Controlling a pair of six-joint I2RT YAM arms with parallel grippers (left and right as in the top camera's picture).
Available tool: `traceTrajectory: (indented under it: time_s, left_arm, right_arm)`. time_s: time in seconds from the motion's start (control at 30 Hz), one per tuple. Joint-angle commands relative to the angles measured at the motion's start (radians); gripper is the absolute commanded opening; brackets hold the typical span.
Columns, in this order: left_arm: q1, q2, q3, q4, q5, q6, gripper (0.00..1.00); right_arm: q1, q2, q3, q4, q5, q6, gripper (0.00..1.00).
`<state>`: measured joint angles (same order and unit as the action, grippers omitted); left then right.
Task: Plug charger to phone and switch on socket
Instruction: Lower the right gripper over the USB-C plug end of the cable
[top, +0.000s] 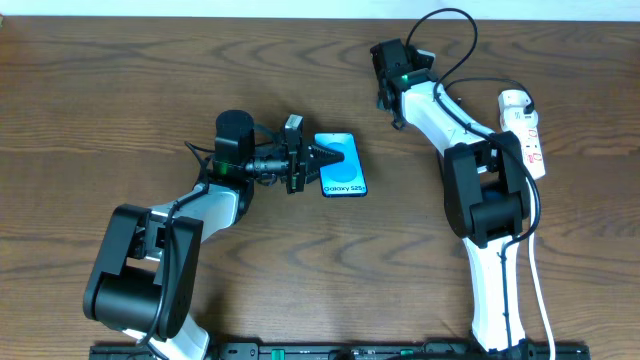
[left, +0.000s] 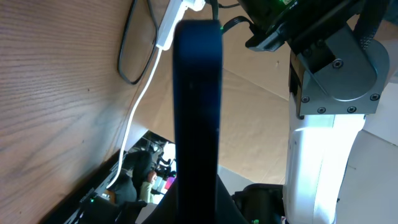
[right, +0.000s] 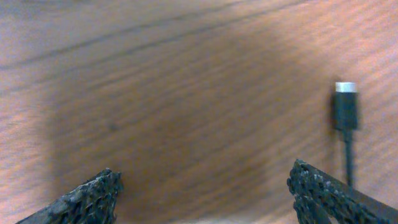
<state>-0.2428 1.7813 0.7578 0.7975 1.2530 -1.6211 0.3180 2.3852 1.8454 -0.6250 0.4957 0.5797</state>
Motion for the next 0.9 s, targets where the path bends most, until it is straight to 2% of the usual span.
traceTrajectory:
  time_s: [0.0,0.13,0.3,0.6,0.87]
  left_arm:
    - [0.003,-0.014,0.029,0.012,0.011,0.016,0.08]
    - [0.003,-0.014,0.029,0.012,0.010,0.016,0.07]
    - [0.003,-0.014,0.029,0.013,0.010,0.016,0.07]
    - [0.003,-0.014,0.029,0.012,0.010,0.016,0.08]
    - [0.003,-0.014,0.029,0.012,0.010,0.016,0.07]
  right_arm:
    - [-0.007,0.017,0.011,-0.030,0.087,-0.009,0.86]
    - [-0.007,0.016,0.012,-0.076,0.116,-0.007,0.86]
    - [-0.031,0.016,0.012,-0.151,0.136,0.072,0.87]
    - [-0.075,0.016,0.012,-0.241,-0.011,0.104,0.89]
    - [-0.077,0.016,0.012,-0.409,-0.141,0.149,0.88]
